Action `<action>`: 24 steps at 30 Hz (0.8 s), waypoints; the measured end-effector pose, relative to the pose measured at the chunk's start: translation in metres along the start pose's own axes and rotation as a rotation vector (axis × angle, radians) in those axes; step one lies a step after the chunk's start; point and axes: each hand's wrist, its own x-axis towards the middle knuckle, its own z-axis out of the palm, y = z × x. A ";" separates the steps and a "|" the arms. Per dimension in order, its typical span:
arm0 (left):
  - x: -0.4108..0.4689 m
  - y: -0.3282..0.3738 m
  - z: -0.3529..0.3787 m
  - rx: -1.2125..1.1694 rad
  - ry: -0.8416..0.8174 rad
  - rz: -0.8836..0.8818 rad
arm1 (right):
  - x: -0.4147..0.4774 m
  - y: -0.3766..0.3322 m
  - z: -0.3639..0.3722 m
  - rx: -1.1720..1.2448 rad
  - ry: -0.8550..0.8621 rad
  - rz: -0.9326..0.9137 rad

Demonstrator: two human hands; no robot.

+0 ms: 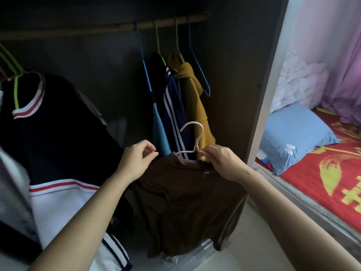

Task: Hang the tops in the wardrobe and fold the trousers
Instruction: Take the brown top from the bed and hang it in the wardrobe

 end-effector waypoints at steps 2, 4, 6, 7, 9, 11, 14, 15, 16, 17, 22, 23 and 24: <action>-0.006 -0.010 0.006 0.117 0.032 0.005 | 0.003 -0.009 0.001 0.023 0.081 -0.026; -0.012 -0.025 0.011 0.224 -0.010 -0.039 | 0.005 -0.015 -0.001 0.021 0.116 -0.018; -0.019 -0.037 0.016 0.293 -0.049 -0.123 | 0.007 -0.022 -0.002 0.017 0.125 -0.002; -0.022 -0.042 0.019 0.313 -0.048 -0.167 | 0.008 -0.027 -0.003 0.013 0.139 0.002; -0.027 -0.046 0.025 0.336 0.011 -0.248 | 0.009 -0.034 -0.005 0.018 0.170 0.016; -0.031 -0.049 0.030 0.327 0.075 -0.346 | 0.009 -0.039 -0.009 0.062 0.175 0.039; -0.034 -0.057 0.035 0.261 0.034 -0.465 | 0.008 -0.042 -0.015 0.144 0.177 0.067; -0.034 -0.060 0.036 0.224 0.013 -0.471 | 0.008 -0.042 -0.017 0.179 0.184 0.078; -0.034 -0.062 0.036 0.170 0.006 -0.457 | 0.008 -0.042 -0.018 0.214 0.196 0.091; -0.033 -0.063 0.037 0.112 0.009 -0.434 | 0.008 -0.041 -0.019 0.240 0.211 0.106; -0.025 -0.063 0.035 0.038 0.105 -0.277 | 0.007 -0.041 -0.026 0.387 0.147 0.180; -0.022 -0.063 0.036 0.018 0.107 -0.248 | 0.007 -0.040 -0.026 0.411 0.088 0.192; -0.020 -0.062 0.038 -0.003 0.092 -0.224 | 0.006 -0.039 -0.026 0.400 0.040 0.196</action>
